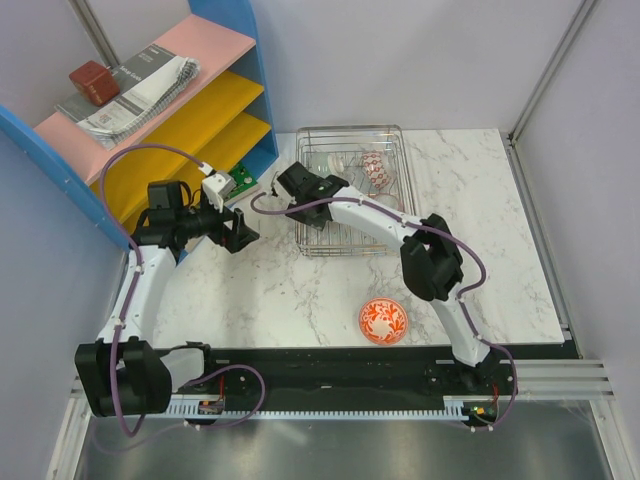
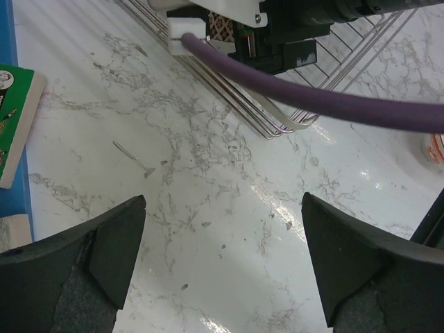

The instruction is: Load the bowls into the dish rack

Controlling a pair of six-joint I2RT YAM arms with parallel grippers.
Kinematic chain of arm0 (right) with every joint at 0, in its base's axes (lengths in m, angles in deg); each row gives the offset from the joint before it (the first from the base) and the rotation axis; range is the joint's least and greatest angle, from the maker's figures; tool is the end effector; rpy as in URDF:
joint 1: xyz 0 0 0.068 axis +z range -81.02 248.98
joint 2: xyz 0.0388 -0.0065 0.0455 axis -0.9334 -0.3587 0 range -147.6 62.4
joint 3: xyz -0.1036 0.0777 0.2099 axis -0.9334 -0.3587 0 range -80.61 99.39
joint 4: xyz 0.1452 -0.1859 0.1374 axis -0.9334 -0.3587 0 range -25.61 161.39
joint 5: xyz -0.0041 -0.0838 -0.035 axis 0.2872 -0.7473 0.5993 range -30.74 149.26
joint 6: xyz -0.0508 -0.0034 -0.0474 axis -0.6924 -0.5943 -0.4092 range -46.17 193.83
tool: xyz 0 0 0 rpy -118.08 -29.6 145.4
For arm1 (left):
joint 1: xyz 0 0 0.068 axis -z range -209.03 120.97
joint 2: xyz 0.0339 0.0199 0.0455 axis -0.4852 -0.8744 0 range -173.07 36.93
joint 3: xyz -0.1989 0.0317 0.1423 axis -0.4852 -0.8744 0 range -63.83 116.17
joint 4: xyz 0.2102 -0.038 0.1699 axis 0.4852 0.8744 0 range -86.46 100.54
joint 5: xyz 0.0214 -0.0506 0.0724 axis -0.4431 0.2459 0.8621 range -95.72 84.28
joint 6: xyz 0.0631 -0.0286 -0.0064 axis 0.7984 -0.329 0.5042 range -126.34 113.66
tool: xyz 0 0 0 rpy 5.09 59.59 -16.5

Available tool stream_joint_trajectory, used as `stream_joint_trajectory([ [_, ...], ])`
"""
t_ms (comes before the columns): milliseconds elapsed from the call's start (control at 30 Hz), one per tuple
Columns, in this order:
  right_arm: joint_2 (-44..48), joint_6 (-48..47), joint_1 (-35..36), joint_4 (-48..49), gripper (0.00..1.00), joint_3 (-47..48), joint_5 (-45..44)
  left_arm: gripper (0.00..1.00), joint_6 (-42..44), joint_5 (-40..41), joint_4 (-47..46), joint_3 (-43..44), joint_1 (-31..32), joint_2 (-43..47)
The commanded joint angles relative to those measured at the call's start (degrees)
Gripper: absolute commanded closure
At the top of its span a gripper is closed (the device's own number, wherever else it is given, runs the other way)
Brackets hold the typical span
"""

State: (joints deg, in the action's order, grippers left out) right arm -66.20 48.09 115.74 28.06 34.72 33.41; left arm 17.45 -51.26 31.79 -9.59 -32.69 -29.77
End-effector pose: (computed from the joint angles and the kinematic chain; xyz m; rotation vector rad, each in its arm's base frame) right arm 0.3610 0.3479 0.1936 -1.3184 2.0843 -0.4204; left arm 0.2786 -0.0227 0.2600 0.7526 1.9644 -0.6173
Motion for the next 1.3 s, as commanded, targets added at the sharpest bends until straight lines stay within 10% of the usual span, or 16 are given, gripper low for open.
stream_joint_trajectory([
  [0, -1.0, -3.4, 0.6, 5.3, 1.00, 2.5, -4.8, 0.00, -1.5, -1.5, -2.3, -0.6, -0.6, 1.8],
  [633, -3.0, -8.7, 1.8, 12.8, 0.94, -3.3, -8.7, 0.00, -1.1, -2.3, -2.5, -1.2, -1.3, 2.0],
  [933, -0.5, -8.5, 1.8, 12.0, 0.41, -6.2, -7.6, 0.00, -1.2, -2.6, -2.5, -1.2, -1.4, 2.1],
  [1267, 1.2, -7.0, 1.8, 11.6, 0.18, -8.8, -4.7, 0.00, -1.4, -2.8, -2.6, -1.2, -1.6, 2.5],
])
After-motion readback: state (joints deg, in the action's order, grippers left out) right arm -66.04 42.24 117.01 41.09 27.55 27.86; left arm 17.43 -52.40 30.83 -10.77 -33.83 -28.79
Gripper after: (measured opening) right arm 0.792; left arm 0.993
